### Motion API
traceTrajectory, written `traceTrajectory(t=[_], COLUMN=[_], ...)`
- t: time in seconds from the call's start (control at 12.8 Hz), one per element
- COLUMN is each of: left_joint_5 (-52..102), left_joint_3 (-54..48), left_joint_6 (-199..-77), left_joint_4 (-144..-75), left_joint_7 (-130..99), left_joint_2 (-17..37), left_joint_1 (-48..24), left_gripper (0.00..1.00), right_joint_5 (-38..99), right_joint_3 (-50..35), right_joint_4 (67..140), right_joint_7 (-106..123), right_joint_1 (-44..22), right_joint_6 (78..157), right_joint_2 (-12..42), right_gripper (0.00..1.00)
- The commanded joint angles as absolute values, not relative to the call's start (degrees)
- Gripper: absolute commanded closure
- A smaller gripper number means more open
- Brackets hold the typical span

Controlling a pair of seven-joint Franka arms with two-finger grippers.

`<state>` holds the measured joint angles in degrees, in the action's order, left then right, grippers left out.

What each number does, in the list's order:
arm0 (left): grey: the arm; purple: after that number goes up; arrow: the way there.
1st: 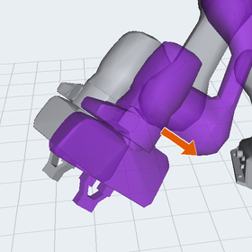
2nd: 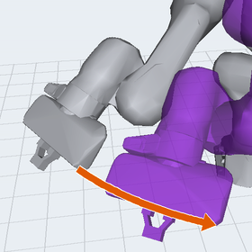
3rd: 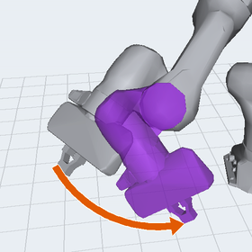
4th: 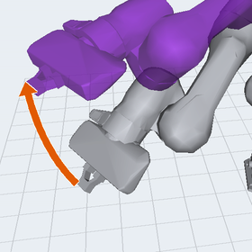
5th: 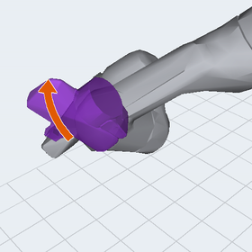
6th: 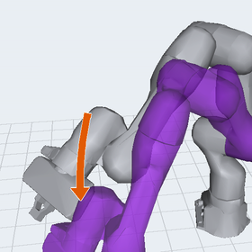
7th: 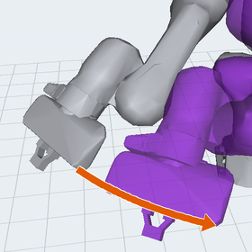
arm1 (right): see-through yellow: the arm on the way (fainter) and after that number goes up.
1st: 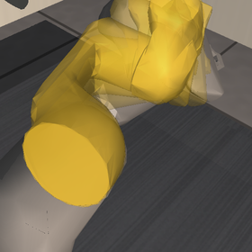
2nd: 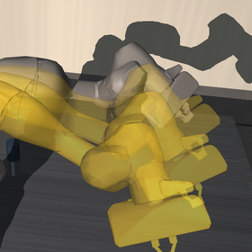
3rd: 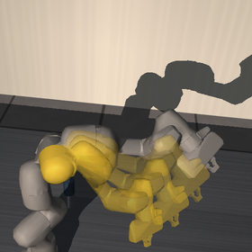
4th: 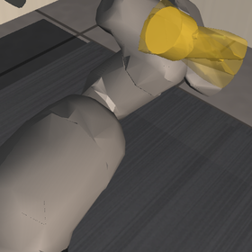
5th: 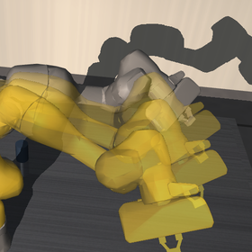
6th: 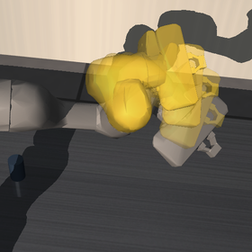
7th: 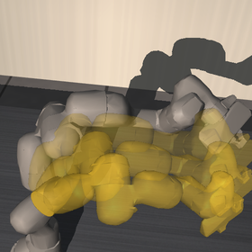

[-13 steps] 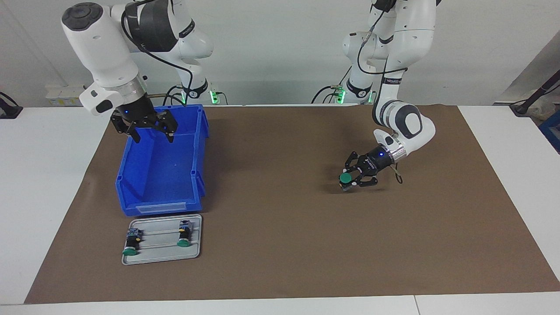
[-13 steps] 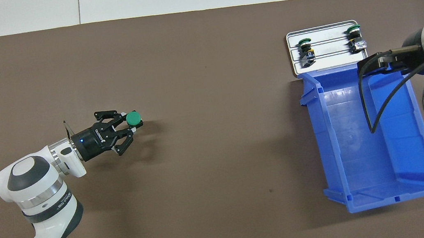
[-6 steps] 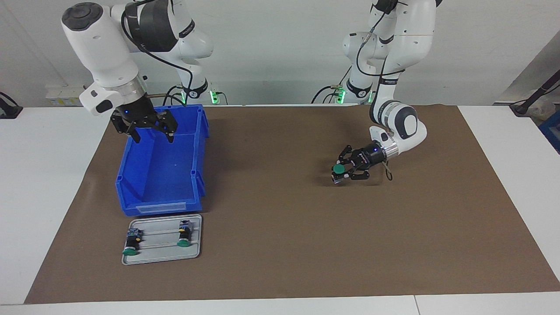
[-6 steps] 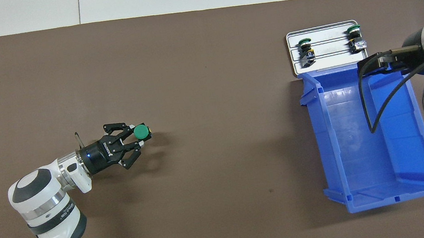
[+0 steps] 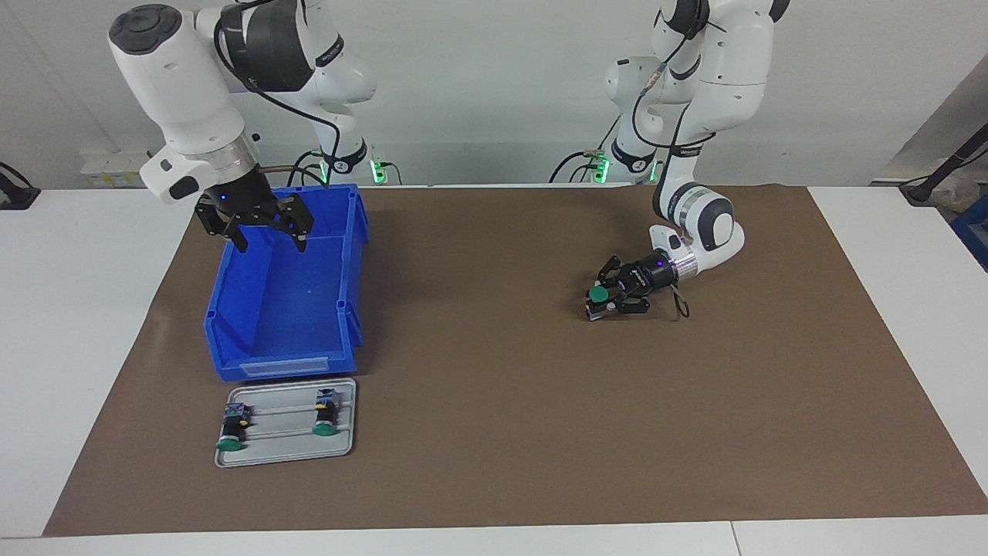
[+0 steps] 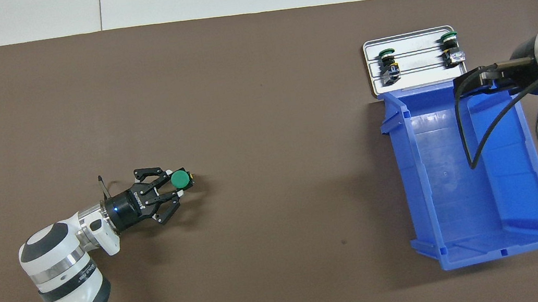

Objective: Place and press button with both arms

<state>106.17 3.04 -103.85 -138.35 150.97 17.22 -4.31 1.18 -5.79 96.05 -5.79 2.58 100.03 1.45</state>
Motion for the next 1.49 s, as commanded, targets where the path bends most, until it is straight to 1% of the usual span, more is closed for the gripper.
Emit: traceTrajectory(t=[0.0, 0.23, 0.63, 0.86, 0.94, 1.02, 1.17, 1.41], left_joint_5=[106.4, 103.6, 89.9, 84.7, 82.7, 81.7, 79.3, 68.2], left_joint_3=[3.1, 3.3, 3.6, 3.6, 3.6, 3.8, 4.1, 5.1], left_joint_6=[-103.5, -103.5, -104.2, -104.1, -104.2, -104.2, -104.3, -103.5], left_joint_4=[-137.8, -136.9, -134.4, -132.2, -131.5, -131.3, -129.6, -125.3], left_joint_7=[151.7, 148.6, 144.8, 139.8, 137.0, 134.9, 130.9, 116.2], left_joint_2=[17.6, 17.7, 18.1, 18.0, 17.8, 17.5, 17.5, 15.7], left_joint_1=[-3.5, -2.8, 3.3, 6.3, 7.6, 8.7, 9.6, 9.7], left_gripper=[0.51, 0.50, 0.50, 0.51, 0.52, 0.56, 0.61, 0.70], right_joint_5=[2.4, 2.5, 2.5, 2.4, 2.4, 2.4, 2.5, 2.5], right_joint_3=[-5.9, -5.9, -5.8, -5.9, -5.9, -5.9, -5.8, -5.8], right_joint_4=[96.9, 96.9, 96.9, 96.9, 96.9, 96.9, 96.9, 96.9], right_joint_7=[-4.4, -4.4, -4.4, -4.4, -4.4, -4.4, -4.4, -4.4], right_joint_1=[3.0, 3.0, 3.0, 3.0, 3.0, 3.0, 3.0, 3.0], right_joint_6=[100.2, 100.2, 100.2, 100.2, 100.2, 100.2, 100.2, 100.2], right_joint_2=[0.8, 0.8, 0.8, 0.8, 0.8, 0.8, 0.8, 0.8], right_gripper=[0.00, 0.00, 0.00, 0.00, 0.00, 0.00, 0.00, 0.00])
